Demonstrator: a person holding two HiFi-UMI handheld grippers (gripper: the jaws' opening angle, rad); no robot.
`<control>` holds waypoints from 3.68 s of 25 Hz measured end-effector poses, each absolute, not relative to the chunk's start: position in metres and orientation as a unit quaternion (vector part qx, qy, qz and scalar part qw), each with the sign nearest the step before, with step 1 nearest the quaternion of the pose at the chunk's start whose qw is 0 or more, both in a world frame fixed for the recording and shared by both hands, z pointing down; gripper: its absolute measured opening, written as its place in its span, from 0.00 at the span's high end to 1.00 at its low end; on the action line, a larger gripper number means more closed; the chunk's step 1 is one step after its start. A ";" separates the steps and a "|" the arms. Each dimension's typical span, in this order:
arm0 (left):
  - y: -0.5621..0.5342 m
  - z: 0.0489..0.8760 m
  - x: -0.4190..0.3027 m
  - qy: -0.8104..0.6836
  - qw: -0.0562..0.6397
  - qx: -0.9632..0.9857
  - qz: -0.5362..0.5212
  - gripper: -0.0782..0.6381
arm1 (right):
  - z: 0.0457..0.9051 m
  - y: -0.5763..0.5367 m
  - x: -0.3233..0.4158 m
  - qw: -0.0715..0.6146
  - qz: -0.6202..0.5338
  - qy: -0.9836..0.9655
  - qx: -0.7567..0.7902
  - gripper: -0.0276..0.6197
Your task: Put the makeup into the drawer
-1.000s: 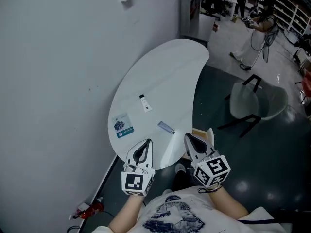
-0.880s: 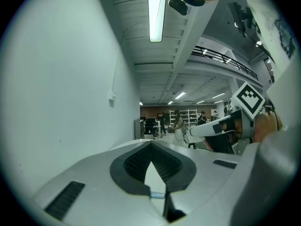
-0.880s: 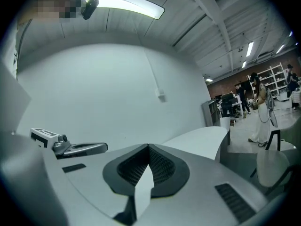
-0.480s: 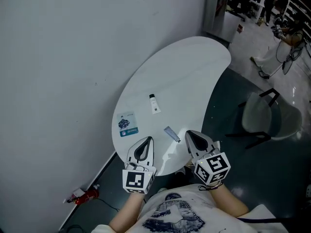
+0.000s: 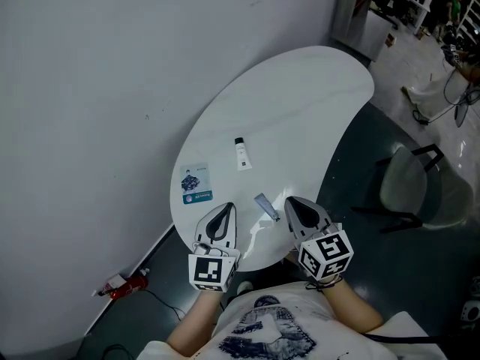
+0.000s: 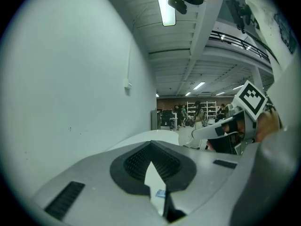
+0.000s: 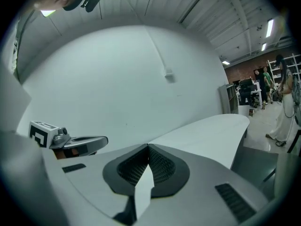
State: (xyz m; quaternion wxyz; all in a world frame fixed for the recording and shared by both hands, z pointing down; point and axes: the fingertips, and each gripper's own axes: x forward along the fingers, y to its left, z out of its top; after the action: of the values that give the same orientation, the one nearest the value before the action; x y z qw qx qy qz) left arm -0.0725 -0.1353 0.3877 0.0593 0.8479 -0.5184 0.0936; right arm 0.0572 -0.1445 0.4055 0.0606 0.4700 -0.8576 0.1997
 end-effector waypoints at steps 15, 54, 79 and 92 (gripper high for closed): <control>-0.151 0.426 -0.075 -0.532 0.082 0.836 0.106 0.84 | 0.452 -0.156 0.047 0.107 0.217 -0.861 0.448 0.92; -0.150 0.509 -0.082 -0.546 0.143 0.812 0.150 0.84 | 0.586 -0.144 0.009 0.264 0.258 -0.850 0.375 0.59; -0.151 0.532 -0.086 -0.546 0.157 0.806 0.168 0.84 | 0.641 -0.137 0.003 0.334 0.260 -0.830 0.363 0.59; -0.146 0.532 -0.083 -0.543 0.157 0.807 0.172 0.84 | 0.642 -0.142 0.012 0.347 0.234 -0.818 0.394 0.73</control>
State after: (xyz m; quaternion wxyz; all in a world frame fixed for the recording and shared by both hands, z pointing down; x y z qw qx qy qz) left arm -0.0833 -0.1458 0.5321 0.1566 0.8071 -0.5426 0.1719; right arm 0.0123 -0.1424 0.6415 0.3473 0.3936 -0.8183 0.2344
